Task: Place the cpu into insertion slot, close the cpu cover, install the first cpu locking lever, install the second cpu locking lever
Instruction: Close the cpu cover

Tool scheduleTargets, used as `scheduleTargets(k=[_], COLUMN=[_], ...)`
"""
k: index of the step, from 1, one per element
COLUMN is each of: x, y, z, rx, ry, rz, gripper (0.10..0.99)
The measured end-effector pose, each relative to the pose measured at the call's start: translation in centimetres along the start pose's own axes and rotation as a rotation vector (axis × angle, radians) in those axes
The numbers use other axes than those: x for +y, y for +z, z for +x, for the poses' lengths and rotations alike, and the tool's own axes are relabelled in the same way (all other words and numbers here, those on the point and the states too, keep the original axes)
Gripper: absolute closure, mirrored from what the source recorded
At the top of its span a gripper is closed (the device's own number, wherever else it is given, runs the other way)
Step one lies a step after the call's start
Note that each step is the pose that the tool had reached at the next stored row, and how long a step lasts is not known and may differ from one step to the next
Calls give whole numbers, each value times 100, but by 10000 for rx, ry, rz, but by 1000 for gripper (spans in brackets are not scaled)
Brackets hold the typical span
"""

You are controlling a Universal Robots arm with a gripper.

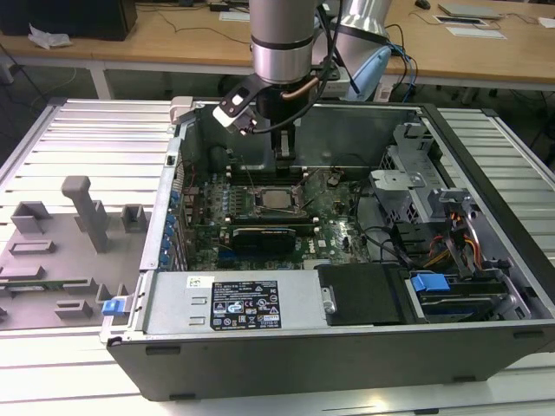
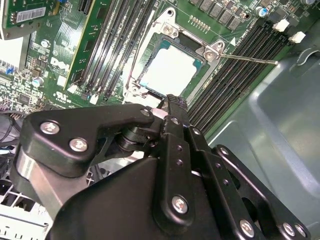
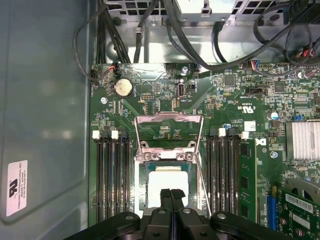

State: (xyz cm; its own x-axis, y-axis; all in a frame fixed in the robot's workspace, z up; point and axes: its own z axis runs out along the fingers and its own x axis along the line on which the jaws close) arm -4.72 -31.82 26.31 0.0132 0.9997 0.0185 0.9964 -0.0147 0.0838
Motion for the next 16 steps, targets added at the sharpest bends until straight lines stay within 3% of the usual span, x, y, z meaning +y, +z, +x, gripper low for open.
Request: scheduleTargets(k=[4,14,16], x=[30,288,301], y=[1,24,23], z=[0,4,4], rx=[-1,0,-1], ry=[-1,0,0], rz=[2,14,17], gripper=[980,980,980])
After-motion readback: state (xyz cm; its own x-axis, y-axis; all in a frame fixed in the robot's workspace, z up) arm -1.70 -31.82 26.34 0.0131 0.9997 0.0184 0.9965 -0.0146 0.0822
